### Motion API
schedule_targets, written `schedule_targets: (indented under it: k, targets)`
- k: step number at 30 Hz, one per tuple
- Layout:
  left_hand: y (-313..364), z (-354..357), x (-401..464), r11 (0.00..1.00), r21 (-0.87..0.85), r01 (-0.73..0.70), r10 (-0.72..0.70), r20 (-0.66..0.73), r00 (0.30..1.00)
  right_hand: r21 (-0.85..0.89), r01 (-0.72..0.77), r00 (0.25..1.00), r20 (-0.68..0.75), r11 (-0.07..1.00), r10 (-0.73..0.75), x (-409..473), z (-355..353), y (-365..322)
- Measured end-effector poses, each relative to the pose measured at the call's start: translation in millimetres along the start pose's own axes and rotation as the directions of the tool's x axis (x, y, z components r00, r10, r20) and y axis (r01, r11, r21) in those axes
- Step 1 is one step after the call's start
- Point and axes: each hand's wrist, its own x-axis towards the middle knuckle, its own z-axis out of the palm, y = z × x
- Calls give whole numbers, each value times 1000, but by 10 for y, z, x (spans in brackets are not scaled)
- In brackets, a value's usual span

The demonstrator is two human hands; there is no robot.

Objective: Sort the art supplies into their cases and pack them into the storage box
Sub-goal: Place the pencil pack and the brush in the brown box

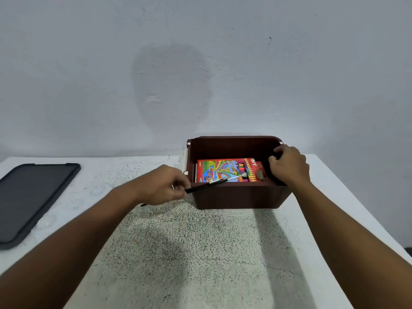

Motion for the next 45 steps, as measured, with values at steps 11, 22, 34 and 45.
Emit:
schedule_targets:
  k: [11,22,34,45]
  targets:
    - [627,-197,653,789,-600,-133,-183,-436,881,-70,6,999,36,998,-4,-47,-13,3]
    - [394,330,1039,820,-571,31,-322,-417,850,-103,10,999,37,995,-6,-21,21,9]
    - [236,335,1393,934,-320,162,-283,-382,880,-168,13,999,36,986,-7,-12,36,-12]
    - [156,514,1801,934,289,209,-121,-294,948,-160,-32,999,-25,987,28,4,67,-35]
